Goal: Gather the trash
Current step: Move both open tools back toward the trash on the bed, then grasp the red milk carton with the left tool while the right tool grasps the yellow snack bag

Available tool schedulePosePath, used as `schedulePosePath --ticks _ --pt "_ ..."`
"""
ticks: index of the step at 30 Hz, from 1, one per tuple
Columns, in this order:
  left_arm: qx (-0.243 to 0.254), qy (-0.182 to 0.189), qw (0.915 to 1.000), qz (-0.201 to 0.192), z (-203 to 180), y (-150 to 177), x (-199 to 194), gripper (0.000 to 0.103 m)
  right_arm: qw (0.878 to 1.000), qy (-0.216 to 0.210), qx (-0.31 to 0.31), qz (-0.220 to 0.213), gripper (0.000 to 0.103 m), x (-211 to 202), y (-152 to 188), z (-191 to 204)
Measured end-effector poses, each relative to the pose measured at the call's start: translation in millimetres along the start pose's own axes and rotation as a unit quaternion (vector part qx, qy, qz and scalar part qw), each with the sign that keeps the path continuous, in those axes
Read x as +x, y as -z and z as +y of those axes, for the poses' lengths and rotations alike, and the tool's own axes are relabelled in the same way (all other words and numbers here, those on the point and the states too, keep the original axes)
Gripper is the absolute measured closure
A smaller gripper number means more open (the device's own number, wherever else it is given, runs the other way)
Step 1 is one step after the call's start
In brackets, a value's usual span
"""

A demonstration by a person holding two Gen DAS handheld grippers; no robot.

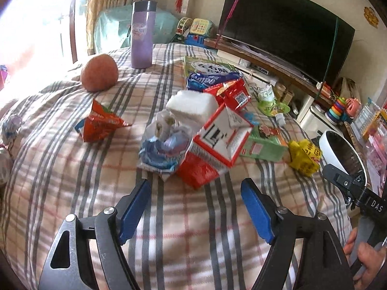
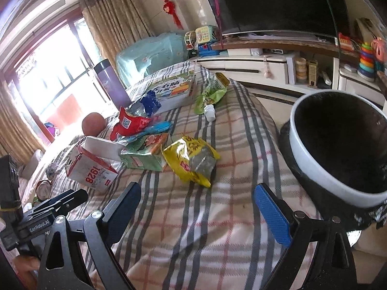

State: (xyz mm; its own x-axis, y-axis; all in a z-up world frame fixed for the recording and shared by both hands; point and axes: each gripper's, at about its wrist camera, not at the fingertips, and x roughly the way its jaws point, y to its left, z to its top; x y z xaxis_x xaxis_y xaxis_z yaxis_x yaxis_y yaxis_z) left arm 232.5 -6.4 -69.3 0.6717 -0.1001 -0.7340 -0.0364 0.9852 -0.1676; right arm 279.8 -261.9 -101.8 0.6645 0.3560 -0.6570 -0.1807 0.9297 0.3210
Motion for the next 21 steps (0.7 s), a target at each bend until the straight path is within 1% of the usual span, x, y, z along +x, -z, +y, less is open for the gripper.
schedulePosePath --ticks 8,12,13,14,15,16,17,18,19,20,21 --pt "0.015 -0.014 0.9997 -0.015 -1 -9 20 0.026 1.0 0.0 -0.015 0.008 0.007 21 -13 2" --pt "0.022 -0.005 0.9997 -0.012 -4 -11 31 0.03 1.0 0.004 -0.024 0.019 0.007 36 -18 5" --pt "0.024 -0.003 0.9996 -0.011 -5 -11 32 0.036 0.999 0.005 -0.025 0.022 0.007 39 -19 5" --pt "0.029 0.001 0.9995 -0.009 -6 -11 34 0.048 0.999 0.005 -0.026 0.024 0.008 42 -20 6" --pt "0.033 0.004 0.9994 -0.005 -8 -11 36 0.054 0.999 0.004 -0.028 0.029 0.008 47 -21 7" --pt "0.035 0.004 0.9994 -0.003 -9 -11 37 0.066 0.999 0.005 -0.03 0.031 0.009 50 -22 7" --pt "0.037 0.008 0.9993 -0.002 -9 -12 38 0.069 0.999 0.006 -0.031 0.032 0.016 51 -22 7" --pt "0.036 0.016 0.9992 -0.001 -9 -12 37 0.07 0.999 0.009 -0.034 0.033 0.023 53 -22 8" --pt "0.034 0.022 0.9992 -0.001 -8 -12 37 0.071 0.999 0.01 -0.035 0.034 0.039 54 -21 8" --pt "0.032 0.026 0.9991 -0.001 -8 -11 35 0.071 0.999 0.011 -0.035 0.036 0.052 54 -20 8" --pt "0.033 0.029 0.999 -0.003 -8 -11 34 0.071 0.999 0.012 -0.035 0.037 0.054 54 -19 7"
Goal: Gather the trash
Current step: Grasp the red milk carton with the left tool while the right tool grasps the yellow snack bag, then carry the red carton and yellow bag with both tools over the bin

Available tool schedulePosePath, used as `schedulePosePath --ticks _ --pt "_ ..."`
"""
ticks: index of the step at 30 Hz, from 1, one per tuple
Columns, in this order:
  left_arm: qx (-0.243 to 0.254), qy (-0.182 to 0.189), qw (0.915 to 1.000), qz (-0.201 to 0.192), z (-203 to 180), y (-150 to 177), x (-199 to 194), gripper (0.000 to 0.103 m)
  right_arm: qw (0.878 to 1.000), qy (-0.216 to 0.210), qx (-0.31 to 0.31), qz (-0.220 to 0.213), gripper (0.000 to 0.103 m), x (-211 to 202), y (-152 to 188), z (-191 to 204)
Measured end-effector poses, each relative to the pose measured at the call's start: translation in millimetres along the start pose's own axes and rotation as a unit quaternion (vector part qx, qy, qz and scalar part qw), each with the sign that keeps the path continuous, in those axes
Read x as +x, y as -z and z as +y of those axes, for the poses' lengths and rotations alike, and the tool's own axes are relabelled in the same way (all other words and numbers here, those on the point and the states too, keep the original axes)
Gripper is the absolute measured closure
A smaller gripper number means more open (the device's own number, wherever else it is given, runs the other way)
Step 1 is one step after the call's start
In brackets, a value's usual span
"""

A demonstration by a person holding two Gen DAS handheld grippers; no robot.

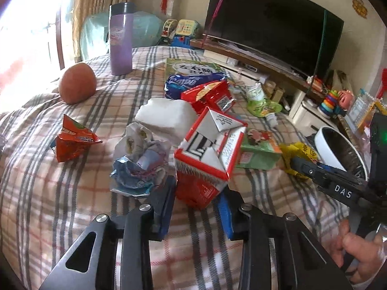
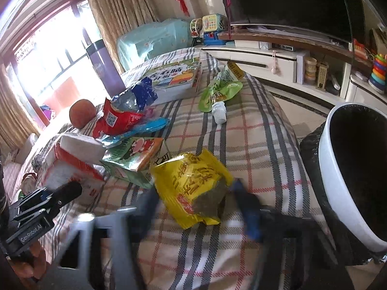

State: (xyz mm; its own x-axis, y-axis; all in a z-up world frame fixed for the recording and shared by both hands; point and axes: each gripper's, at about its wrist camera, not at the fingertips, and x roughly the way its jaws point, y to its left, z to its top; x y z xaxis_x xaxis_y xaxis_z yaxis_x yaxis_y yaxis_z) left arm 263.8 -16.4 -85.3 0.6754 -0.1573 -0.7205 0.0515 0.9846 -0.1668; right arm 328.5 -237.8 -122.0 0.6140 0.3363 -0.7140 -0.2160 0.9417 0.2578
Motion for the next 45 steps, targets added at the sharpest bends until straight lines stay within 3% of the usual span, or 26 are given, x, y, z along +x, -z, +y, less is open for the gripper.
schedulePosePath --ticks 1,5,16,45 --pt "0.001 0.002 1.0 -0.002 -1 1 -2 0.071 1.0 0.0 0.002 -0.003 0.06 -2 1 -1" --pt "0.006 0.02 0.9998 -0.006 -6 3 -8 0.072 1.0 -0.004 0.007 -0.016 0.062 -13 5 -5" --pt "0.035 0.055 0.9979 0.0 -36 13 -15 0.072 0.999 -0.004 0.022 -0.03 0.062 -48 21 -16" --pt "0.095 0.105 0.9899 0.01 -105 6 -5 0.072 0.994 0.034 0.069 -0.072 0.062 -113 40 -71"
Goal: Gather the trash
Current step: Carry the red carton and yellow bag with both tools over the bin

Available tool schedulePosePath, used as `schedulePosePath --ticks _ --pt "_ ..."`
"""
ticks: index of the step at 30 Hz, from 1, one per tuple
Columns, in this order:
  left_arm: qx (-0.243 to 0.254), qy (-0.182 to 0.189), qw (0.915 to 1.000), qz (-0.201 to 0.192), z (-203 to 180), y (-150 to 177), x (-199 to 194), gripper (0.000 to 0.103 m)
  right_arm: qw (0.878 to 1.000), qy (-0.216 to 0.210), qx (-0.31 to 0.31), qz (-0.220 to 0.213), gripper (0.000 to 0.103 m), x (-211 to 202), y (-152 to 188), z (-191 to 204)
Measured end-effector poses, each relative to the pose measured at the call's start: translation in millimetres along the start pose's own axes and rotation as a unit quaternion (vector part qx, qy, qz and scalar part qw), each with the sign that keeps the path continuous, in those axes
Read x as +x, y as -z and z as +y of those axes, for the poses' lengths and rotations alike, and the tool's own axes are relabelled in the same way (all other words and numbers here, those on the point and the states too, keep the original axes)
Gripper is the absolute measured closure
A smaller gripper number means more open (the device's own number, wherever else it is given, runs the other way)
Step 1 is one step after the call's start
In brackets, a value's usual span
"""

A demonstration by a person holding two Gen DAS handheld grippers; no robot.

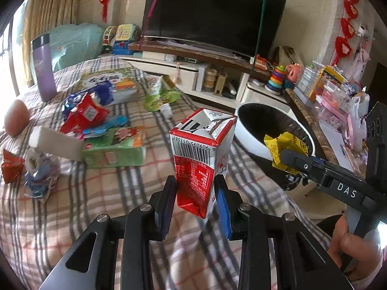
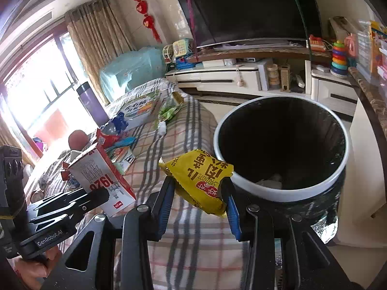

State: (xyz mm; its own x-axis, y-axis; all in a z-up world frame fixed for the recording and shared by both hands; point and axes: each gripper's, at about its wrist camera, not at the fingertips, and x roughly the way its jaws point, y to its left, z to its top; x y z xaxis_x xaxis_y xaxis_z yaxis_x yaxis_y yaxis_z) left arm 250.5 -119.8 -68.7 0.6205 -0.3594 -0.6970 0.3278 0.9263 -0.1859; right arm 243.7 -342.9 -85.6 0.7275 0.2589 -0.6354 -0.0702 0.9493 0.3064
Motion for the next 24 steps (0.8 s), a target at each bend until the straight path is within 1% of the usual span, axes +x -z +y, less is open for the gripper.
schedulePosePath --ticks 24 --pt "0.044 0.03 0.9986 0.004 -50 -23 30 0.072 0.998 0.039 0.041 -0.027 0.062 -25 -9 -55"
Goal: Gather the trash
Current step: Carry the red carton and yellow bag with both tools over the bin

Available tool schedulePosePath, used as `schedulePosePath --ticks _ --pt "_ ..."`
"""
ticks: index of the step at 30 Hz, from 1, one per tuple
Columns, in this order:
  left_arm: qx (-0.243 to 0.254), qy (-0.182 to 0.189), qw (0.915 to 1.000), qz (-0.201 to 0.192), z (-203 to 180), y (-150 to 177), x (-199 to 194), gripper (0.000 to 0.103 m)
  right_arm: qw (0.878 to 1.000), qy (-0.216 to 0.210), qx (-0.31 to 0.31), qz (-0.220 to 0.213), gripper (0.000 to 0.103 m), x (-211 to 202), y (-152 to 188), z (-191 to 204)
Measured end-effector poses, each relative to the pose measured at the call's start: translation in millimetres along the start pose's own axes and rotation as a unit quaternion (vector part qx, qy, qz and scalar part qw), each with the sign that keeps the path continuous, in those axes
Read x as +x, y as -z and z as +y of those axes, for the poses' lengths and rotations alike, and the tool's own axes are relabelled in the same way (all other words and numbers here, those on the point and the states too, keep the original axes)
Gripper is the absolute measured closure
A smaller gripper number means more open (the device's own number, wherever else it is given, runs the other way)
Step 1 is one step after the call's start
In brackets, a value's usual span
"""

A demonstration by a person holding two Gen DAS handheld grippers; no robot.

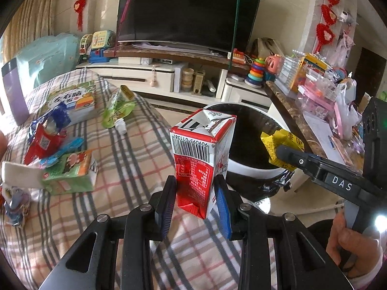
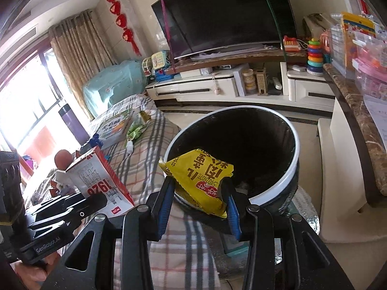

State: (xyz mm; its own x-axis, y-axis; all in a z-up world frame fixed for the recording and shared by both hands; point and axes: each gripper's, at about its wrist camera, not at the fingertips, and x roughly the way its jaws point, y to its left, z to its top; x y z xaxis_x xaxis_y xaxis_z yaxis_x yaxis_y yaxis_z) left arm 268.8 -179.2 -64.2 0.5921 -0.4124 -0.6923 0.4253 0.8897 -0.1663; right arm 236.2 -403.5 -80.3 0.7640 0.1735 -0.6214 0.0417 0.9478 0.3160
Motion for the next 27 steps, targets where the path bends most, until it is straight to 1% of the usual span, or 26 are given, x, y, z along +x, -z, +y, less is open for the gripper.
schedulePosePath --ticks 11,17,27 --pt "0.009 0.008 0.9999 0.001 -11 -15 17 0.072 1.0 0.007 0.012 0.002 0.062 5 -8 -16" --pt "0.012 0.02 0.9997 0.008 -21 -24 29 0.072 1.0 0.011 0.015 0.001 0.062 7 -13 -24" --pt "0.018 0.024 0.9996 0.002 -32 -46 46 0.072 1.0 0.016 0.018 0.005 0.062 15 -25 -36"
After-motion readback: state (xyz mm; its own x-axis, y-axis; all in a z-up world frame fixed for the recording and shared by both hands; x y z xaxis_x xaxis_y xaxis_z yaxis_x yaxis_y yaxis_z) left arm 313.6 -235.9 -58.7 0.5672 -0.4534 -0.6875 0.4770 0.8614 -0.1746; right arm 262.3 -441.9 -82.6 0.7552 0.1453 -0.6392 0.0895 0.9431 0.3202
